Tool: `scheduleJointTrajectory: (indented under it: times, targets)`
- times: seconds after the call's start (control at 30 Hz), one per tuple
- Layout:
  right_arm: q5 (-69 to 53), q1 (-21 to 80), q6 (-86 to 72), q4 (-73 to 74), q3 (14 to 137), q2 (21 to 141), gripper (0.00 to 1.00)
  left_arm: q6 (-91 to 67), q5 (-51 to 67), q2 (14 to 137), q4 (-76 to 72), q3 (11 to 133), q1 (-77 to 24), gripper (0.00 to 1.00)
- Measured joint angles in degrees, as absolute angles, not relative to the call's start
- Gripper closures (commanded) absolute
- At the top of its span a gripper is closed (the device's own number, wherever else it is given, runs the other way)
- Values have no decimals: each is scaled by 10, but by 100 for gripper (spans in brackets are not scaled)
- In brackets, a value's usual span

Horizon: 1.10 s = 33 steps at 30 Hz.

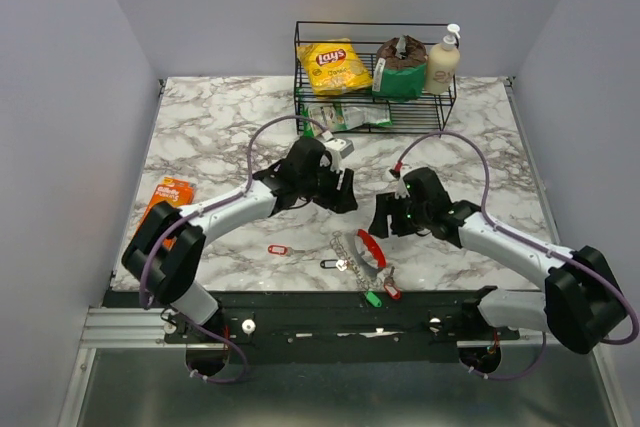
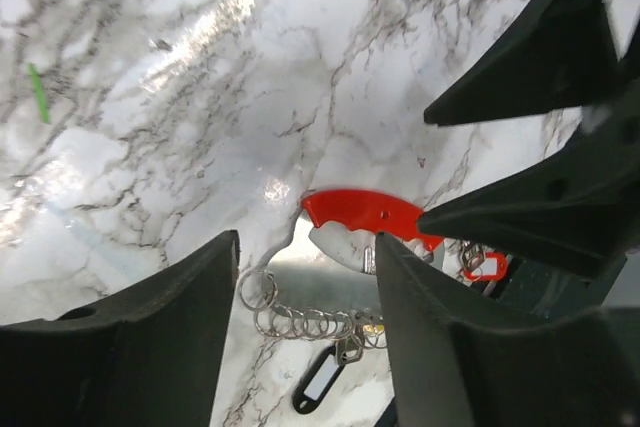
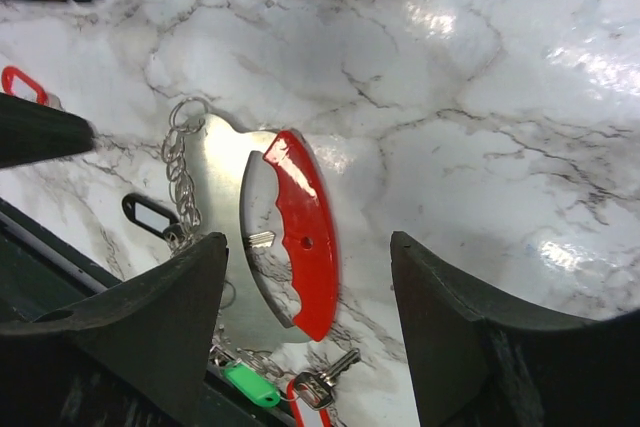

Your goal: Put the keys on the keyring

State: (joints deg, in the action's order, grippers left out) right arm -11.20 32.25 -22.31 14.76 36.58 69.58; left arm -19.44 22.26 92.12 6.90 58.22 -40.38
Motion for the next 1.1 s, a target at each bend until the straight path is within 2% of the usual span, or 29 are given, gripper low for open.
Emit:
scheduleJointTrajectory:
  times: [0.1, 0.27, 0.37, 0.6, 0.63, 0.8, 0.87, 1.0, 1.1]
  targets:
    - [-91, 352, -225, 160, 373, 717, 25, -216, 209, 870, 49, 560, -389, 23]
    - [-33, 407, -226, 182, 407, 769, 28, -240, 199, 810, 33, 531, -353, 23]
    - [5, 439, -230, 193, 429, 806, 39, -246, 194, 792, 29, 519, -339, 23]
    - [65, 467, -248, 211, 462, 881, 48, -251, 191, 763, 29, 487, -337, 23]
    - [70, 469, -251, 213, 466, 885, 55, -251, 190, 760, 29, 484, -337, 23]
    - [91, 480, -252, 219, 485, 908, 74, -251, 189, 740, 29, 473, -334, 23]
    - [98, 486, -253, 220, 496, 920, 87, -251, 188, 735, 29, 471, -333, 23]
    - [103, 497, -252, 217, 513, 933, 98, -251, 185, 727, 30, 469, -331, 23]
    - [111, 500, -256, 198, 516, 925, 99, -251, 183, 722, 30, 467, -331, 23]
